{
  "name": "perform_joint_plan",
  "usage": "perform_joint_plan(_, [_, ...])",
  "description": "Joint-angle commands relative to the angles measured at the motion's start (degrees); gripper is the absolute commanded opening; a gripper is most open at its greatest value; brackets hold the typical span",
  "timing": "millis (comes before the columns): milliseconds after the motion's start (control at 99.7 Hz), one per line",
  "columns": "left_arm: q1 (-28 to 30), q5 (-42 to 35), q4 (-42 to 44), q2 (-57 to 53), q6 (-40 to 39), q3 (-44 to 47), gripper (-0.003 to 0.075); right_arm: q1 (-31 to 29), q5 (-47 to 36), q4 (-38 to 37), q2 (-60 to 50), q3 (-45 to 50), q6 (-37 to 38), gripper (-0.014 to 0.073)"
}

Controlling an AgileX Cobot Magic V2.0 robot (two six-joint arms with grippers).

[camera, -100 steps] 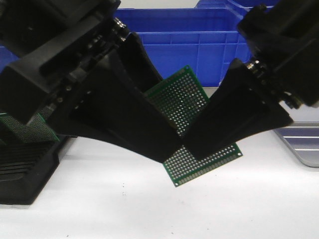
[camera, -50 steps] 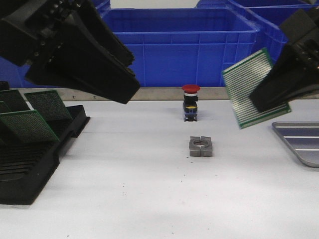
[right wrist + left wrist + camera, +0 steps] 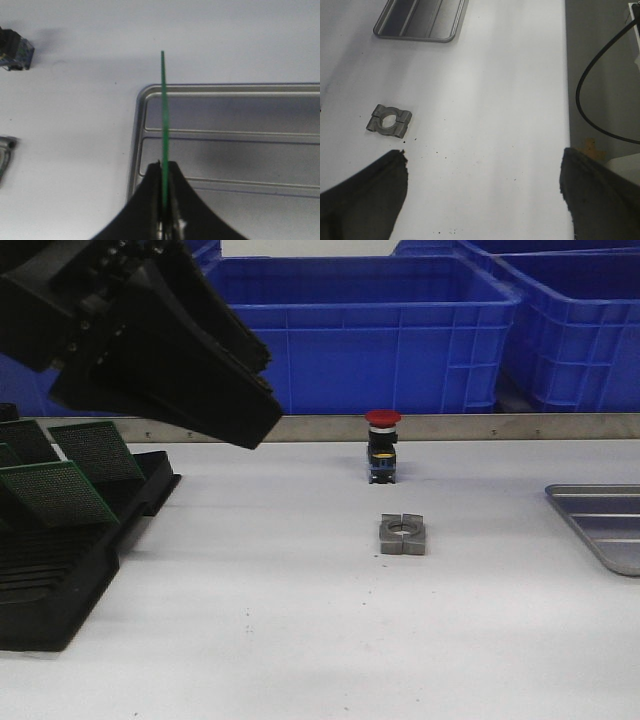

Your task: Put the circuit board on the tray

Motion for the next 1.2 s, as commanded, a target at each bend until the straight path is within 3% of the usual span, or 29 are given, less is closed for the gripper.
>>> perform_joint_plan(0, [0.1,0.2,-3.5,-1.9,-0.1,-1.7,0.0569,-0.4,-1.5,1.4,0.5,-1.7,0.1,-0.0042])
perform_joint_plan(90, [0.1,0.2,-3.5,-1.9,-0.1,-1.7,0.0569,-0.4,-0.6,1.4,1.8,-1.7,0.1,0.0068])
perform_joint_plan(261, [0.1,0.3,-3.3,-2.1,-0.1,-1.7,0.0569,-0.4,-2.5,1.4,1.6,-1.7,0.1,0.0473])
perform_joint_plan(331, [0.6,0.2,-2.0,-2.4,-0.1,-1.7,0.0569,-0.4,-3.2,1.4,1.2,-1.7,-0.1,0.0542])
perform_joint_plan(602, [8.8,0.2,0.3,-6.8,-0.1,-1.7,0.0569,-0.4,-4.4,1.4,-1.9,-1.7,-0.1,0.0538])
perform_joint_plan(883, [17.3,-0.1,18.1,-8.9,-0.8,-1.7,0.0568,-0.4,-2.0,1.4,-2.8,-1.7,-0.1,0.0538])
perform_joint_plan(1043, [18.0,-6.3,30.2,-6.4,-3.4,-1.7,0.0568,-0.4,-0.9,1.4,-2.8,-1.7,-0.1,0.0538])
perform_joint_plan(1193, [18.0,-9.6,32.1,-2.4,-3.4,-1.7,0.0568,-0.4,-0.9,1.4,-2.8,-1.7,-0.1,0.0538])
